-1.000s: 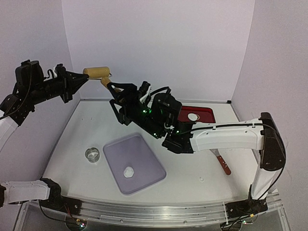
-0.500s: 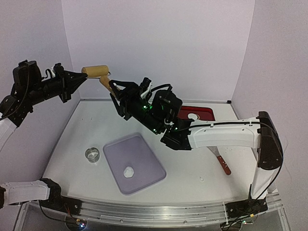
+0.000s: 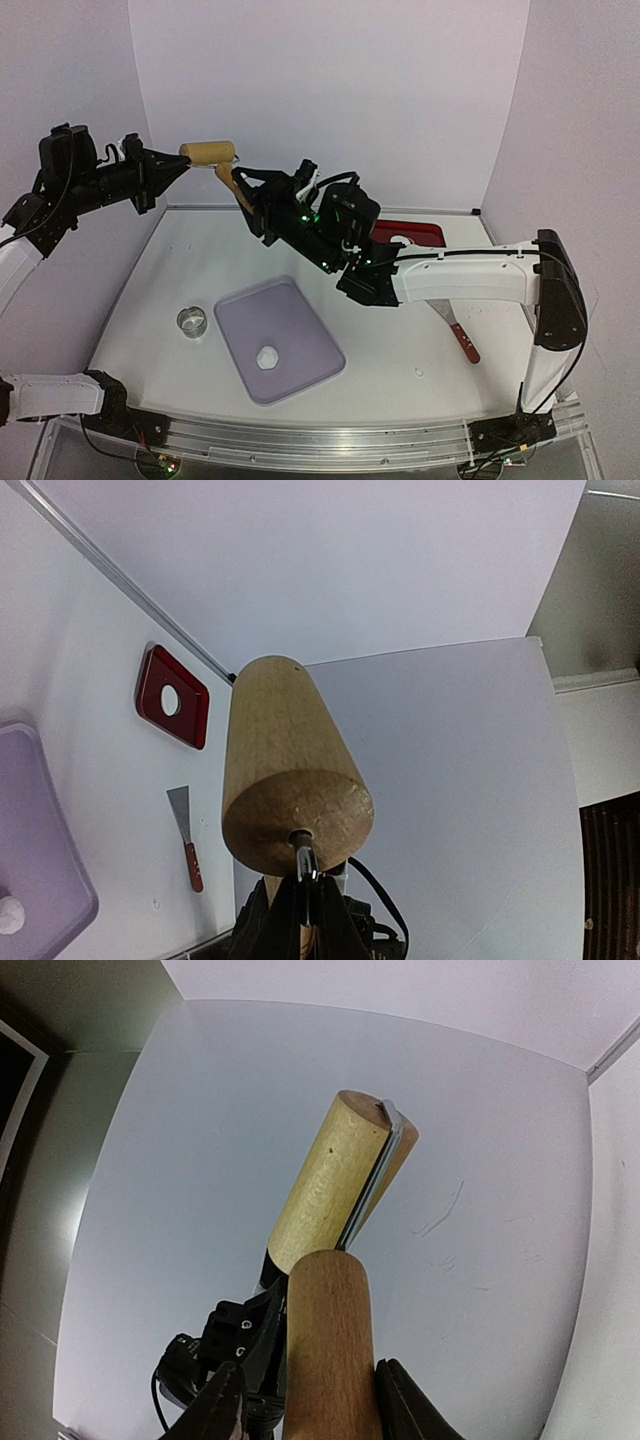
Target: Roll out the dumpling wrappers from the dough
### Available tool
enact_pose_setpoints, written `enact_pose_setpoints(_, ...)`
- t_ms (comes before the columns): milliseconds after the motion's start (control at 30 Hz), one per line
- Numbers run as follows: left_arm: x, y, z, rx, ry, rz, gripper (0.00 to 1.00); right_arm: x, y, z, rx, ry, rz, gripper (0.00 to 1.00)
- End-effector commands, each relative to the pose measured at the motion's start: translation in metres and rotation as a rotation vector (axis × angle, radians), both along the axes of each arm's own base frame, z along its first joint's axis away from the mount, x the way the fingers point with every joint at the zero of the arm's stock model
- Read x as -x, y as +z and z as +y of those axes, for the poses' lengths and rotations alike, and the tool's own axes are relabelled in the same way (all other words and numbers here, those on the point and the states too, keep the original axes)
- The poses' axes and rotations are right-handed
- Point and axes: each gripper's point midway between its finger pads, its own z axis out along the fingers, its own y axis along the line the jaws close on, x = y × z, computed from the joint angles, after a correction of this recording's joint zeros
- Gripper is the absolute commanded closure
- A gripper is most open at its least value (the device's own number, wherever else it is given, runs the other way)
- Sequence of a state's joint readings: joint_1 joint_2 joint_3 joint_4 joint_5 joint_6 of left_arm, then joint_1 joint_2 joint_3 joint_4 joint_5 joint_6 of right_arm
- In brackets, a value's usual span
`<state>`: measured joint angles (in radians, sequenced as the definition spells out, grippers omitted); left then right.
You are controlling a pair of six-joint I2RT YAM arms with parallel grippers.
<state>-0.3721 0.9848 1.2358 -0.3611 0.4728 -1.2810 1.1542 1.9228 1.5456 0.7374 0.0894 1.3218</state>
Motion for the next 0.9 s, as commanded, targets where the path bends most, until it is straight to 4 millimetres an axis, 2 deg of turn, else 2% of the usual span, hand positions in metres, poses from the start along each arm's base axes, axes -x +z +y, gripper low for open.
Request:
enact_pose_setpoints(0, 0.009, 0.038, -0.002, 0.035, -0.033, -0.129, 1.0, 0.009, 0.039, -0.002, -0.102, 0.041, -0.041, 0.56)
enact_pose_setpoints(333, 0.01, 0.034, -0.005, 0.031, -0.055, -0.122, 1.0, 0.009, 0.034, 0.0, -0.095, 0.052, -0.027, 0.58)
enact_pose_setpoints(867, 0.017, 0.028, -0.007, -0.009, -0.088, -0.114, 1.0, 0.013, 0.028, 0.004, -0.072, 0.081, -0.018, 0.66)
